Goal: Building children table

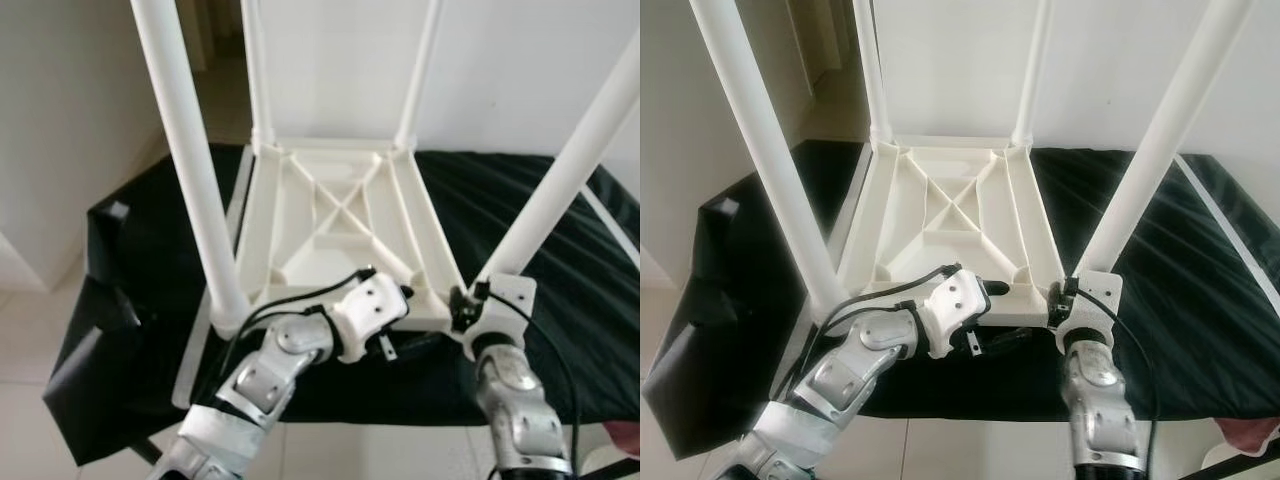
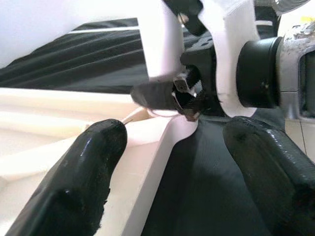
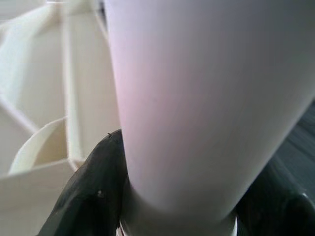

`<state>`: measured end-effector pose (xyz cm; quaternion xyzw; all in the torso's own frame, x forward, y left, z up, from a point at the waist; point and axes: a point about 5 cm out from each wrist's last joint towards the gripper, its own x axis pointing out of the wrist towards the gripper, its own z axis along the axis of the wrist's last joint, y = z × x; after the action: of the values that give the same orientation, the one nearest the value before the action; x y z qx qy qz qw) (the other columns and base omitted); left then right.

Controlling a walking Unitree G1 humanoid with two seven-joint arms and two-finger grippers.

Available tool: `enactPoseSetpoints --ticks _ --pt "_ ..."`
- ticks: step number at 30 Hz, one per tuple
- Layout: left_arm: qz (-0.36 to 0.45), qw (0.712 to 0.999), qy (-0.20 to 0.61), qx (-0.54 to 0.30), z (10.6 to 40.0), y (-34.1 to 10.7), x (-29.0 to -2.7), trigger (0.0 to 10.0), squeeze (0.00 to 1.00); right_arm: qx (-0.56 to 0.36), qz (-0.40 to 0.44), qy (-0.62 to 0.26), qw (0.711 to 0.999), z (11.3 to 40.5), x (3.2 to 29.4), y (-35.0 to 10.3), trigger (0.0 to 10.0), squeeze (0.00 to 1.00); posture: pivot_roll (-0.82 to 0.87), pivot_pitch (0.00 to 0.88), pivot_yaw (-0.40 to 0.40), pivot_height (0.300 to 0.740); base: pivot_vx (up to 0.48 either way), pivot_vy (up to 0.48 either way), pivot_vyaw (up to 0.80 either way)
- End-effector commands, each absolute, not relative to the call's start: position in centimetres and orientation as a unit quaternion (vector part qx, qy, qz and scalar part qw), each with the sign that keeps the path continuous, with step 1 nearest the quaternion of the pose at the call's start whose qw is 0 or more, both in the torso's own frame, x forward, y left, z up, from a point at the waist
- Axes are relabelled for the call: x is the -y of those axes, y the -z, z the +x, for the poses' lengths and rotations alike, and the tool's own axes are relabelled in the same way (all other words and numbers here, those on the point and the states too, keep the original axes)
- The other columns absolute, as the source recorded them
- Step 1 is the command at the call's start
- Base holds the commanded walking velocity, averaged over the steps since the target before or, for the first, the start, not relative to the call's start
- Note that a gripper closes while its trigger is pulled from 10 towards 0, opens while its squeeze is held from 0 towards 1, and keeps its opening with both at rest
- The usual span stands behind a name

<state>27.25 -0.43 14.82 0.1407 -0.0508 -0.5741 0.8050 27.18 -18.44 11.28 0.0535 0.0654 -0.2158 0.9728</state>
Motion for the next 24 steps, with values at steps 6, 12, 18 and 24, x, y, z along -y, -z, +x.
enactPoseSetpoints --ticks 6,12,18,24 --pt "0.140 0.804 0.576 0.050 27.0 -14.5 0.7 10.0 0.00 -0.112 0.089 0.226 0.964 26.8 18.1 -9.6 10.0 0.00 0.02 0.000 -0.044 0.740 0.000 0.000 0.00" --pt "0.142 0.803 0.576 0.051 27.1 -14.5 0.7 10.0 0.00 -0.108 0.075 0.233 0.963 27.0 18.2 -9.7 10.0 0.00 0.02 0.000 -0.047 0.740 0.000 0.000 0.00" --pt "0.143 0.805 0.574 0.051 27.2 -14.5 0.6 10.0 0.00 -0.098 0.074 0.218 0.968 27.1 18.4 -9.9 10.0 0.03 0.02 0.000 -0.055 0.740 0.000 0.000 0.00" --pt "0.142 0.803 0.577 0.054 27.0 -14.5 0.8 10.0 0.00 -0.069 0.106 0.193 0.973 27.0 18.6 -10.7 10.0 1.00 0.01 0.000 -0.051 0.740 0.000 0.000 0.00"
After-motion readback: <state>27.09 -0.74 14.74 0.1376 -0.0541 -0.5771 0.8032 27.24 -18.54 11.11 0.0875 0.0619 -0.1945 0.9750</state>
